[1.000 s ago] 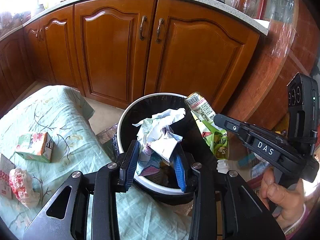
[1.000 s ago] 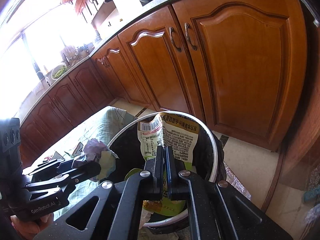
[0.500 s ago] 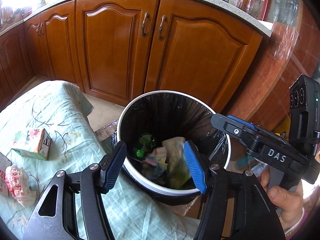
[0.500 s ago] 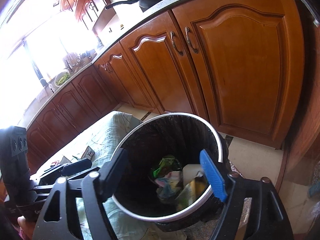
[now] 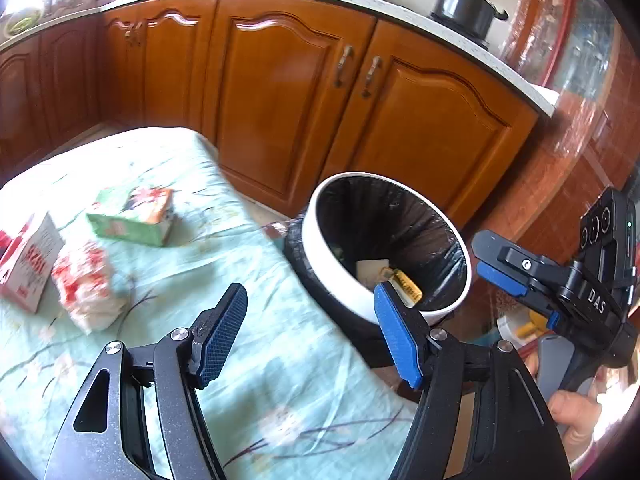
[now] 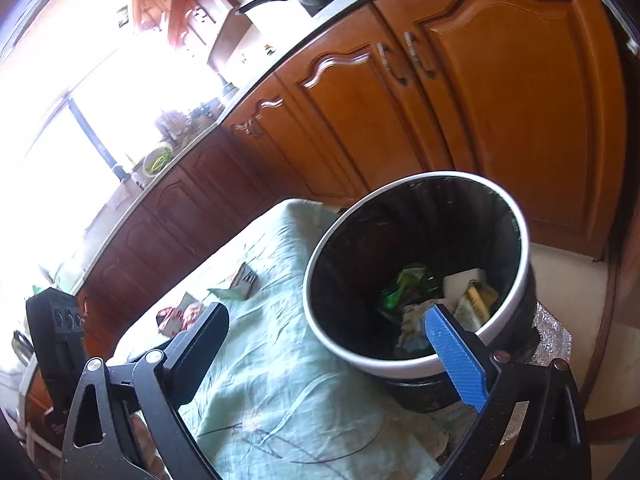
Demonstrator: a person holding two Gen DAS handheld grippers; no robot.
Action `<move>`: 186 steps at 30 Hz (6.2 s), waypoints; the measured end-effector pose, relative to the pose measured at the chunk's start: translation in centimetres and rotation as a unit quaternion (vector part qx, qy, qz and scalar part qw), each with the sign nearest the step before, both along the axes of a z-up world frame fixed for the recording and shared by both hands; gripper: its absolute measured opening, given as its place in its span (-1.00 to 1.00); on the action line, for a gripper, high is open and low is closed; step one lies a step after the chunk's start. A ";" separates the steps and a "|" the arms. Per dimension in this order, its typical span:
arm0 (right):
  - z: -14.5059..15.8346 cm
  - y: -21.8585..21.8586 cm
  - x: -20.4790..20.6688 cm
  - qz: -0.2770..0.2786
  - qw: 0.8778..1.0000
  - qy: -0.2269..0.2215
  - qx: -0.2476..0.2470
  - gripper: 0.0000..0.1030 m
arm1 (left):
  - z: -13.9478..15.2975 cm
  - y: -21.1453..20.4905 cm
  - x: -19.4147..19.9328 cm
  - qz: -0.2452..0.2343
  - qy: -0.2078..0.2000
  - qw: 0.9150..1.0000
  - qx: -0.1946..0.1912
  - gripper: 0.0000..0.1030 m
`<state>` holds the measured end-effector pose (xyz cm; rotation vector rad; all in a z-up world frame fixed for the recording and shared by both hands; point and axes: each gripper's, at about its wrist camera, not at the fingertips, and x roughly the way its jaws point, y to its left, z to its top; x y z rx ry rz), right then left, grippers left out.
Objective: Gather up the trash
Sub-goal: 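Move both open tools back toward the red boxes and bag on the table, then grasp the red snack bag with the left tool while the right tool grasps the red-white bag, then carry the red bag and red-white bag over the bin and open both tools, then move both open tools back toward the two cartons on the table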
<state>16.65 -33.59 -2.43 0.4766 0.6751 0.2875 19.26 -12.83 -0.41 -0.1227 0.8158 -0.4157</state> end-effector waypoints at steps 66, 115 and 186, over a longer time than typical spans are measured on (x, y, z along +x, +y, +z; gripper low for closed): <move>-1.9 21.3 6.3 0.178 0.982 0.015 -0.063 -0.48 | -3.7 25.5 4.0 0.210 0.030 0.976 0.046 -0.87; 1.2 -3.4 -1.9 -0.027 0.999 -0.030 -0.028 -0.49 | 2.4 2.6 -0.8 0.001 -0.039 0.999 -0.007 -0.97; 0.2 5.8 0.9 0.096 0.994 -0.017 -0.051 0.97 | -1.0 8.5 -1.9 0.101 0.007 0.995 -0.012 0.53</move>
